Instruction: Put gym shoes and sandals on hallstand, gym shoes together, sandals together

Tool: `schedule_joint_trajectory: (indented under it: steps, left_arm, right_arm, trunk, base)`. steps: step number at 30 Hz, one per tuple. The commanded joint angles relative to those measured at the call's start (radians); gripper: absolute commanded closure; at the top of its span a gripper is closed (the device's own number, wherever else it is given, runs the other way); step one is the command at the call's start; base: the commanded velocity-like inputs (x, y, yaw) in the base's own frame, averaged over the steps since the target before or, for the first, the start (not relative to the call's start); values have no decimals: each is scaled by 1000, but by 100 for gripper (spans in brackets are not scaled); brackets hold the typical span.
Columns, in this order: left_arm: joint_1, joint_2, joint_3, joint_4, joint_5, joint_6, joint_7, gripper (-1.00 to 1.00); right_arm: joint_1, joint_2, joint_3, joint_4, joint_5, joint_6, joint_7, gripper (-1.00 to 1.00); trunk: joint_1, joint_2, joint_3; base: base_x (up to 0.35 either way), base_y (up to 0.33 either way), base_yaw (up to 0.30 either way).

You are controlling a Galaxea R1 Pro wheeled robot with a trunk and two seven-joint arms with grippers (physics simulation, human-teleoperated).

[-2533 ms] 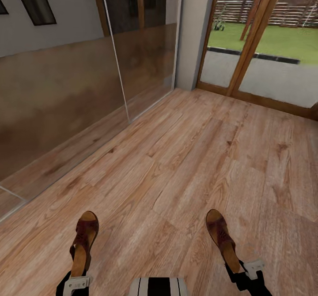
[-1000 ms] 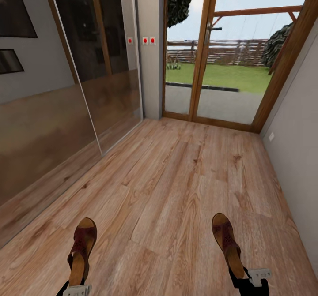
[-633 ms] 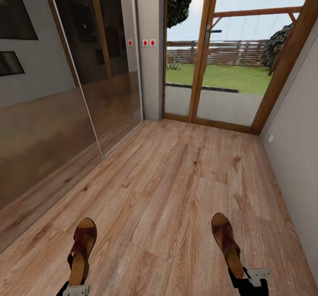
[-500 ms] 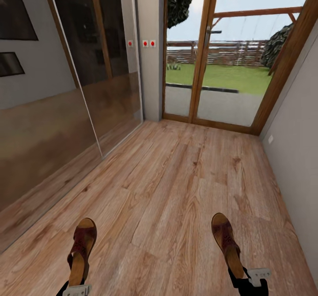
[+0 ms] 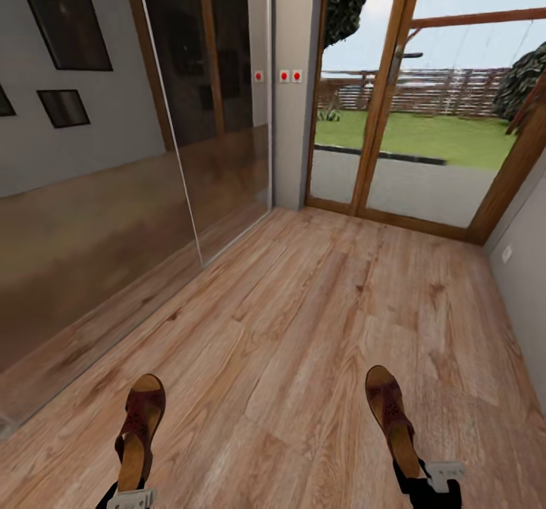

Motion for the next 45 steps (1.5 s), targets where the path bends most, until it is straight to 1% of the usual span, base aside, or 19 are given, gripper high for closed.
schedule_joint_trajectory:
  steps: [1, 3, 4, 5, 8, 15, 17, 18, 19, 21, 24, 35, 43, 45]
  left_arm:
    - [-1, -1, 4, 1, -4, -3, -5, 100]
    - [-1, -1, 4, 1, -4, -3, -5, 100]
    - [-1, -1, 4, 1, -4, -3, -5, 100]
    - [-1, -1, 4, 1, -4, -3, -5, 100]
    - [-1, -1, 4, 1, -4, -3, -5, 100]
    - [-1, -2, 4, 8, -6, -3, -5, 100]
    - [-1, -3, 12, 18, -5, -2, 8, 100]
    - [-1, -3, 14, 20, -5, -2, 37, 100]
    - [-1, -3, 14, 20, -4, -2, 50, 100]
    - [-1, -4, 12, 22, -2, -4, 117, 100]
    - [-1, -4, 9, 34, -3, -5, 148, 100]
    - [-1, -2, -5, 42, -3, -6, 158, 100]
    - [-1, -3, -5, 42, -4, -6, 158, 100]
    - [-1, -3, -5, 42, -4, -6, 158, 100]
  right_arm:
    - [0, 2, -7, 0, 7, -3, -6, 100]
    - [0, 15, -7, 0, 7, -2, -59, 100]
    - [0, 31, -6, 0, 8, -2, -103, 100]
    - [0, 39, -6, 0, 8, -2, -127, 100]
    - [0, 51, -4, 1, 8, -1, -165, 100]
    - [0, 54, -3, 2, 8, 0, -169, 100]
    - [0, 54, -2, 2, 11, 0, -168, 100]
    - [0, 54, -2, 2, 11, 0, -168, 100]
    - [0, 54, -2, 2, 11, 0, -168, 100]
    - [0, 54, -1, 2, 11, 0, -168, 100]
    - [0, 55, -1, 2, 10, 0, -168, 100]
    - [0, 56, 1, 2, 11, 0, -168, 100]
    - [0, 57, 1, 5, 16, 0, -168, 100]
    - [0, 61, 1, 5, 18, 0, -168, 100]
  trunk:
    - [0, 0, -1]
    - [0, 0, -1]
    - [0, 0, -1]
    - [0, 0, -1]
    - [0, 0, -1]
    - [0, 0, -1]
    - [0, 0, -2]
    - [0, 0, -3]
    - [0, 0, -3]
    - [0, 0, -4]
    - [0, 0, -6]
    - [0, 0, -12]
    - [0, 0, -17]
    - [0, 0, -18]
  base:
    - [0, 0, 278]
    - [0, 0, 279]
    - [0, 0, 279]
    - [0, 0, 279]
    - [0, 0, 279]
    - [0, 0, 279]
    - [0, 0, 278]
    - [0, 0, 278]
    - [0, 0, 278]
    - [0, 0, 278]
    - [0, 0, 278]
    - [0, 0, 278]
    - [0, 0, 278]
    - [0, 0, 278]
